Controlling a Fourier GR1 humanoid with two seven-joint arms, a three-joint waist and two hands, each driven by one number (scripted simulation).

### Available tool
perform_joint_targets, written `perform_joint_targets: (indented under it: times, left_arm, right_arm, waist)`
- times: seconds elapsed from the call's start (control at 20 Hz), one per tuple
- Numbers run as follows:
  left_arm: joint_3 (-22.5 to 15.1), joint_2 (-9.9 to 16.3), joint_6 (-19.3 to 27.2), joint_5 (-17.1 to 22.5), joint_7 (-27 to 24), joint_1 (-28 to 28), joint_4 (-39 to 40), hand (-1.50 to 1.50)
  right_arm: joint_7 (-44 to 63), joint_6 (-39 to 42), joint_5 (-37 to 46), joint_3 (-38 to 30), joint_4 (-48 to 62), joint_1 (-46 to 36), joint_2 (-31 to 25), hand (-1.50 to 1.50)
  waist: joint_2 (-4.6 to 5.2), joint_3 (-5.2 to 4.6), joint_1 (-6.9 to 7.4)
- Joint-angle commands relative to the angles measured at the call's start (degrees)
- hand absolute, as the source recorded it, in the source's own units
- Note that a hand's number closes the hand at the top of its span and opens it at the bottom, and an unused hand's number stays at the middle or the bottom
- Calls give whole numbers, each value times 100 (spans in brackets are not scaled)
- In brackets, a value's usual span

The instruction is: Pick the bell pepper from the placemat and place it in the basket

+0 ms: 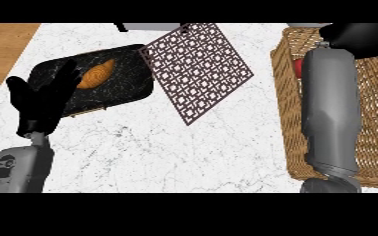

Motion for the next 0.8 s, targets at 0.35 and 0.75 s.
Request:
perform_joint_targets:
  times: [0.35, 0.75]
  left_arm:
    - [24, -9, 62, -27, 69, -129, 110, 0]
    - [-131, -151, 77, -138, -63, 64, 114, 0]
  right_arm:
    - [1266, -1210, 214, 67, -1813, 151, 36, -150]
    - [1117, -877, -772, 843, -3289, 1006, 36, -150]
  waist:
    - [-64, -4, -67]
    - [-163, -4, -13]
